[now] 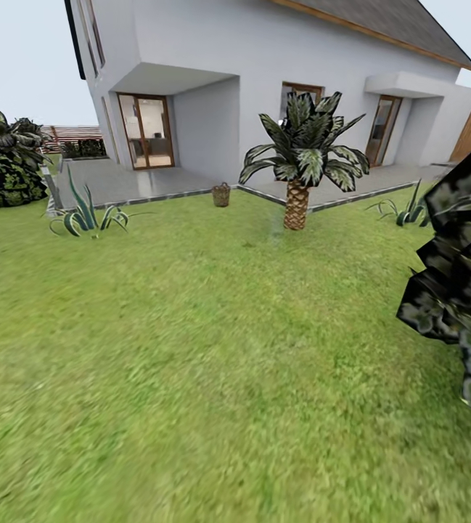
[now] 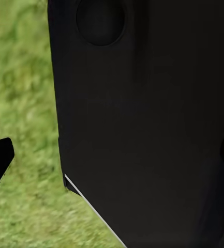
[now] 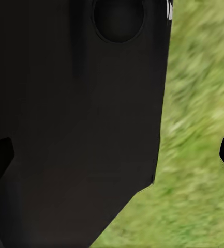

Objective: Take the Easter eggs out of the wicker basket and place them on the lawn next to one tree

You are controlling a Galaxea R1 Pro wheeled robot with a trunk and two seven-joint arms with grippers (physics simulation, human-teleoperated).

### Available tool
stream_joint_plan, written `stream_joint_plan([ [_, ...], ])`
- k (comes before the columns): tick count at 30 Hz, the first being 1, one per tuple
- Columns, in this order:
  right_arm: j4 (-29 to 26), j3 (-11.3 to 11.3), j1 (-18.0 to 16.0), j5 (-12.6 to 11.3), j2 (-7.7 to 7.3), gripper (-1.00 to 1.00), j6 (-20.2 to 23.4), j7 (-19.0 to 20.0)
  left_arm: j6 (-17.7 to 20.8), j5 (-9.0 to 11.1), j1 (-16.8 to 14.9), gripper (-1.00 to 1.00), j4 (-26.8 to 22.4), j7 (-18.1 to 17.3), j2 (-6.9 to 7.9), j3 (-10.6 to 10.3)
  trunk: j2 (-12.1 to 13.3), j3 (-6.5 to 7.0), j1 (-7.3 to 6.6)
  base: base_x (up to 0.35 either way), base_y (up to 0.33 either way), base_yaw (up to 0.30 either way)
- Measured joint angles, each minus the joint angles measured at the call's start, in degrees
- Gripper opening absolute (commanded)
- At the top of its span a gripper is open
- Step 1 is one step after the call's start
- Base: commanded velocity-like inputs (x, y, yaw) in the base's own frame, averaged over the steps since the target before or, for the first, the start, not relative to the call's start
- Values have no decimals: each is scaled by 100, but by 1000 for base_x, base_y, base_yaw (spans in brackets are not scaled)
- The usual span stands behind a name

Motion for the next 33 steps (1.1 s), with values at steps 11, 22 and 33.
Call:
stream_joint_plan([
  [11,0,1,0,7,0,100,0,0,1,-2,0,100,0,0,0,0,0,0,0,323,73,0],
  [22,-1,22,0,31,-12,100,0,8,2,-1,0,100,0,0,0,0,0,0,0,323,73,0],
  [33,-3,11,1,-13,0,100,-441,4,2,-2,0,100,0,0,0,0,0,0,0,323,73,0],
])
